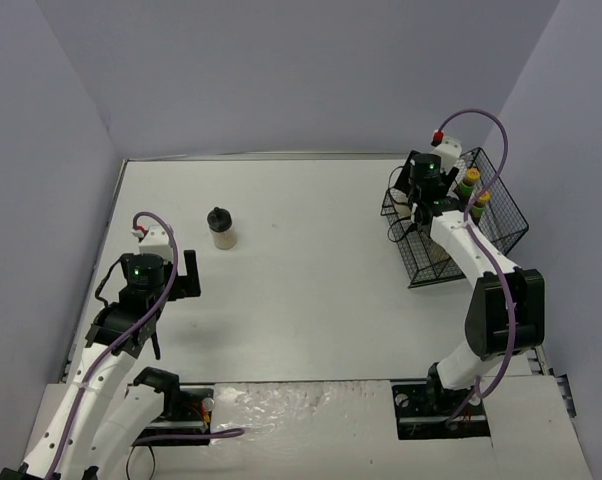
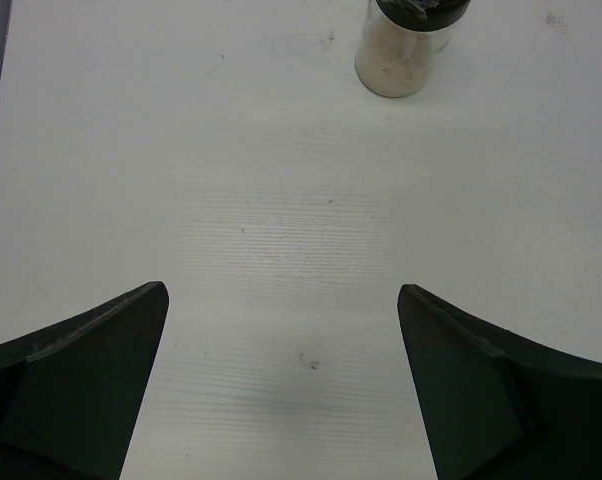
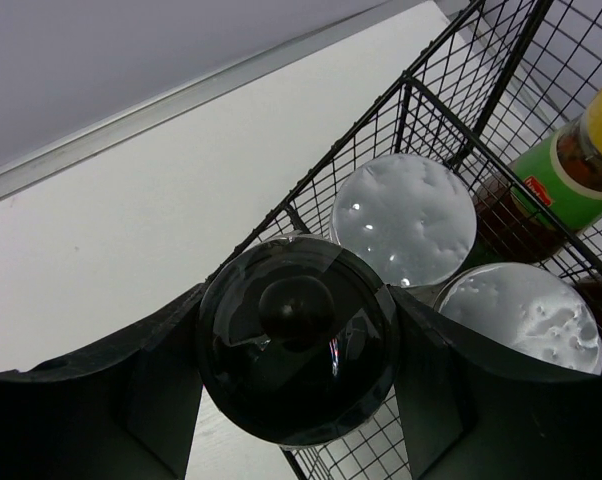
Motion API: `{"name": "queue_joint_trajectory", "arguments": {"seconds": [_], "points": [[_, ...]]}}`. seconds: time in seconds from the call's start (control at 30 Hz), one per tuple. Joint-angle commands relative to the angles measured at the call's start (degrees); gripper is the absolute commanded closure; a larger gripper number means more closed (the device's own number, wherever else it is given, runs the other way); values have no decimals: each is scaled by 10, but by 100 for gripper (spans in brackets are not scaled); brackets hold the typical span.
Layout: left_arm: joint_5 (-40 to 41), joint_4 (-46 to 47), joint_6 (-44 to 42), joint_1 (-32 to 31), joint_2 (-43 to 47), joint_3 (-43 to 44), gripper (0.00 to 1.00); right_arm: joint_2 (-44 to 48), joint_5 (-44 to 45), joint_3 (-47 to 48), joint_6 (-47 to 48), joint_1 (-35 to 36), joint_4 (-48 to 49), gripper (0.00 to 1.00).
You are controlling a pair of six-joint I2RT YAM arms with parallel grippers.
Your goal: Organize the condiment bottles
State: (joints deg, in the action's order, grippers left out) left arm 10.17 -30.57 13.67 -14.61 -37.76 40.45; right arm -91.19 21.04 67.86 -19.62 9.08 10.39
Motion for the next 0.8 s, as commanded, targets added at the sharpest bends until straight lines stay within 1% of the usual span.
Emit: {"name": "queue_joint_trajectory", "arguments": {"seconds": [0.0,0.23,0.5,0.67,0.77], "points": [[8,31,-6,-2,-2,14,3,35,45,-28,16,0,95,100],[6,31,-6,-2,-5,14,3,10,33,-68,39,1,188,100],[4,32,-7,-2,-6,13,3,-22,11,-99,57,10,257,100],[4,33,-7,-2,-5,14,3,-11,-2,-120,84,16,298,100],[5,33,-8,-2,-6,13,3,0,-18,-126,115,17,306,100]]}}
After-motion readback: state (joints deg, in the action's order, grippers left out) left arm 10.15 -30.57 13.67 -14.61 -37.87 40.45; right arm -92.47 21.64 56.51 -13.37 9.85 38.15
